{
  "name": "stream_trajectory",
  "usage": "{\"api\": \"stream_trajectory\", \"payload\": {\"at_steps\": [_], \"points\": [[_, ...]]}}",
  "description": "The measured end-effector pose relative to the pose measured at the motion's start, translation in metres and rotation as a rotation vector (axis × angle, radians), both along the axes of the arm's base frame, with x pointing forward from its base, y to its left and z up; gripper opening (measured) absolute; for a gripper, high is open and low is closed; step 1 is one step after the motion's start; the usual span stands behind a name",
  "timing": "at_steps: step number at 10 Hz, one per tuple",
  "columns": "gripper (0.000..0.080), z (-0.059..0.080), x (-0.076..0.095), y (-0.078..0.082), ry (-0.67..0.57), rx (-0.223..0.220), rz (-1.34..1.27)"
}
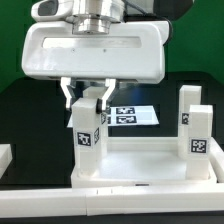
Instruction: Assemble desk
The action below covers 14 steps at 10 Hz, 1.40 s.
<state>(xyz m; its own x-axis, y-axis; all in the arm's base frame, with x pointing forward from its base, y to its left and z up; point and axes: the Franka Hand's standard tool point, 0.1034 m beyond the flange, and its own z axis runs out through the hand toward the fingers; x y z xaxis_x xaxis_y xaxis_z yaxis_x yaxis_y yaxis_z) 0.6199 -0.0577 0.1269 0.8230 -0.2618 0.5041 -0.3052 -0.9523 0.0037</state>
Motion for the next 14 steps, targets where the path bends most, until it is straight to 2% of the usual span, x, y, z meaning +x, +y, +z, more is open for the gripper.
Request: {"api": "stream_trajectory", "payload": {"at_steps": [2, 4, 5, 6, 7, 9, 10, 12, 14], "points": [[0.0287, 0.000, 0.001, 0.000, -0.014, -0.007, 0.001], [0.0535, 0.000, 0.001, 0.000, -0.014, -0.007, 0.001], [0.0535, -0.002, 0.000, 0.000, 0.007, 0.003, -0.001], [0.0625, 0.003, 0.003, 0.000, 0.061, 0.041, -0.007], [0.0642, 0.008, 0.009, -0.003, 0.084, 0.064, -0.015], [0.0648, 0.008, 0.016, 0.003, 0.267, 0.176, -0.050], [0.0648, 0.004, 0.017, 0.006, 0.338, 0.205, -0.055], [0.0649, -0.009, 0.011, -0.001, 0.422, 0.222, -0.053], [0.0649, -0.009, 0.009, -0.002, 0.429, 0.232, -0.076]]}}
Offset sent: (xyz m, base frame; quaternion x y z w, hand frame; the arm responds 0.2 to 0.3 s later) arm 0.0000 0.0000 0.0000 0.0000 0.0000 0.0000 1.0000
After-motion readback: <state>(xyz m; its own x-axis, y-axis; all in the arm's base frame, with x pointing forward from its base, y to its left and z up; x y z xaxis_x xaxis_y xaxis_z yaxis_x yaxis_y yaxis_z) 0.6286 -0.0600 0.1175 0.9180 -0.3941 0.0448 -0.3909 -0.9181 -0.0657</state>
